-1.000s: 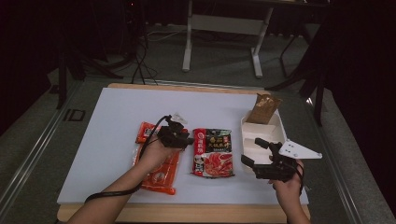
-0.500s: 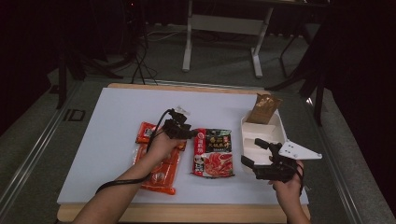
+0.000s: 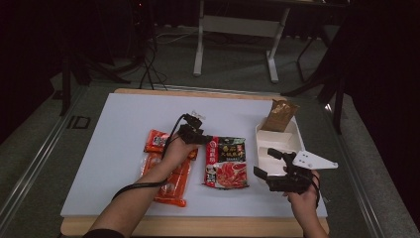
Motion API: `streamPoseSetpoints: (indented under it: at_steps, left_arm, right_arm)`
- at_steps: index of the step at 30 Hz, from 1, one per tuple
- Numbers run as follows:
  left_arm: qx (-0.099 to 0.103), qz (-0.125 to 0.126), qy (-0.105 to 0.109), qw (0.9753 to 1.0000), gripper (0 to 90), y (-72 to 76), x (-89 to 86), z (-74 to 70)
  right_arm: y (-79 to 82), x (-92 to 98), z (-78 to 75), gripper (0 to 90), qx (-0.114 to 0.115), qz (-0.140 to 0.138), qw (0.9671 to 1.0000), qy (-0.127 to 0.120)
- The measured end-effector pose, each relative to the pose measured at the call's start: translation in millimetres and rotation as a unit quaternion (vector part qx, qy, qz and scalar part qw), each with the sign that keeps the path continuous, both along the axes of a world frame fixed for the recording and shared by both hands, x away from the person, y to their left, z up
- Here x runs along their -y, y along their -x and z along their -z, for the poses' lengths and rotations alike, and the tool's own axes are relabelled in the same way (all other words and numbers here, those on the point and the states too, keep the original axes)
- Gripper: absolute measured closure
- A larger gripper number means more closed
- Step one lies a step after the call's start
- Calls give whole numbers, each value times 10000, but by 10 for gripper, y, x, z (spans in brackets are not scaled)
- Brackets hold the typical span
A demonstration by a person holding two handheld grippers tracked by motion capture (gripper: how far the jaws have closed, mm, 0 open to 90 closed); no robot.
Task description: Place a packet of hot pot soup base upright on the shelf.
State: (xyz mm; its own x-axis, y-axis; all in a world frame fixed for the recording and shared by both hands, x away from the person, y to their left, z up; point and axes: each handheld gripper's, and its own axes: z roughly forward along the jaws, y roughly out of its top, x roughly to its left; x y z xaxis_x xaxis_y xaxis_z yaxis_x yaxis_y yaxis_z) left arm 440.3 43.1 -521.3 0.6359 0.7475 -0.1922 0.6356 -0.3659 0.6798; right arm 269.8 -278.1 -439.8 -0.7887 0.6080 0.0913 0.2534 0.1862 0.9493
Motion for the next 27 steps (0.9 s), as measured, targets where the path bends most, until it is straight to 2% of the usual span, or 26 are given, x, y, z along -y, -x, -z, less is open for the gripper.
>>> streamPoseSetpoints:
  at_steps: [3,5,8,12,15,18,23,27]
  left_arm:
    - [-117,34,114,9999,453,-23,12,33]
    - [-191,188,108,9996,453,-21,40,50]
    - [-355,268,144,9989,461,-10,98,77]
    - [-456,350,-17,9983,493,-4,155,120]
    - [-478,278,-39,9985,517,9,179,163]
    - [-510,209,-38,9985,571,27,206,166]
    - [-649,220,-184,9975,680,23,211,138]
    - [-656,181,-273,9973,760,20,233,126]
  right_arm:
    - [-1,-4,1,138,2,-25,10000,5]
    - [-1,-5,0,138,0,-31,10000,8]
    - [-3,-3,1,138,-5,-37,10000,2]
    - [1,-1,-4,138,-3,-31,10000,-9]
    - [4,0,-8,138,-4,-39,10000,-10]
    - [-3,-6,-2,138,-8,-58,10000,-5]
    - [-8,-24,3,138,-29,-76,10000,31]
    - [-10,-31,6,138,-42,-83,9999,44]
